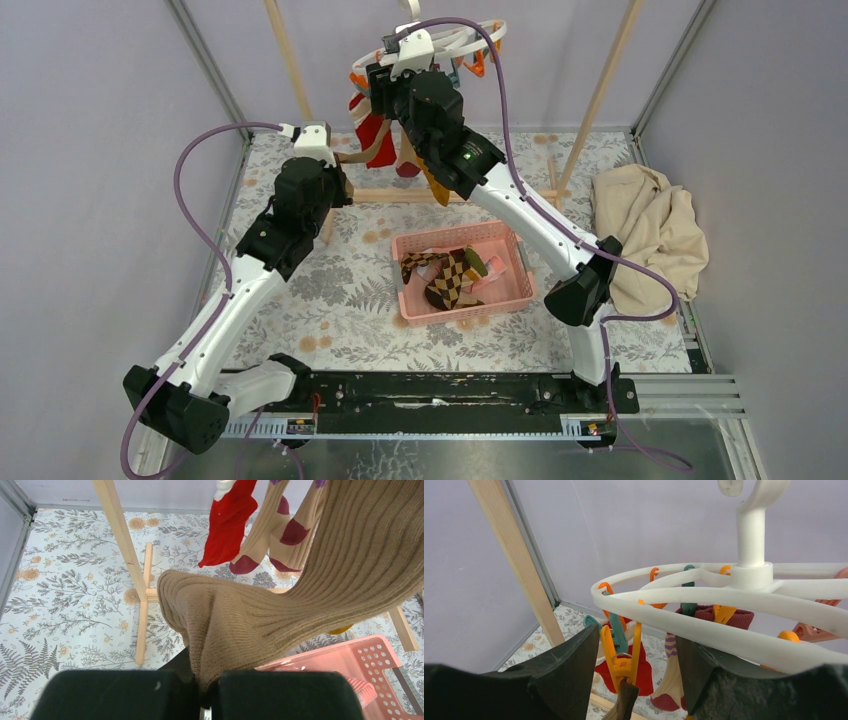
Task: Remove the socks clipped to the hanger
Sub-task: Remove the sock from the hanger.
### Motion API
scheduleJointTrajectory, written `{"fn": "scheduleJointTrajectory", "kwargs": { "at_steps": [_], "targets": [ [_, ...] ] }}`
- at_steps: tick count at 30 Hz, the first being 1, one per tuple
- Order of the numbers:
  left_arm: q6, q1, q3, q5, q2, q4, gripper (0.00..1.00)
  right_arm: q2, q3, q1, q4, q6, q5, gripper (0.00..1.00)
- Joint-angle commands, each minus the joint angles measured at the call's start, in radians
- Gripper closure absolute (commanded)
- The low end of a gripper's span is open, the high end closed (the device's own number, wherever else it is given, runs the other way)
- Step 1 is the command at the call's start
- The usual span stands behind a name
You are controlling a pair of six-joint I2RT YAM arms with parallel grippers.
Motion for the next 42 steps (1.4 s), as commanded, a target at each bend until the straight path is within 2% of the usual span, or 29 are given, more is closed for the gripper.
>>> {"fn": "scheduleJointTrajectory", "kwargs": {
  "at_steps": [1, 23, 29, 35, 39, 42],
  "targets": [
    [0.016, 0.005, 0.019, -0.001, -0.001, 0.016, 1.0, -0.012, 0.013, 0.004, 0.028, 0.01, 0.02, 0.35],
    [0.023, 0.006, 0.008, -0.001, -0.009, 0.021, 1.0, 0.022, 0.037, 0.01, 0.023, 0.035, -0.003, 0.37],
    [0.024, 0.006, 0.007, 0.0, -0.006, 0.022, 1.0, 0.04, 0.065, 0.01, 0.027, 0.024, 0.001, 0.41],
    [0.024, 0.008, 0.005, 0.0, -0.007, 0.023, 1.0, 0.037, 0.059, 0.009, 0.031, 0.016, -0.005, 0.62],
    [0.024, 0.008, 0.002, -0.001, -0.006, 0.023, 1.0, 0.02, 0.033, 0.01, 0.04, 0.01, -0.003, 0.9],
    [0.024, 0.01, 0.001, -0.001, -0.006, 0.022, 1.0, 0.017, 0.029, 0.009, 0.04, 0.009, -0.003, 1.0]
  ]
}}
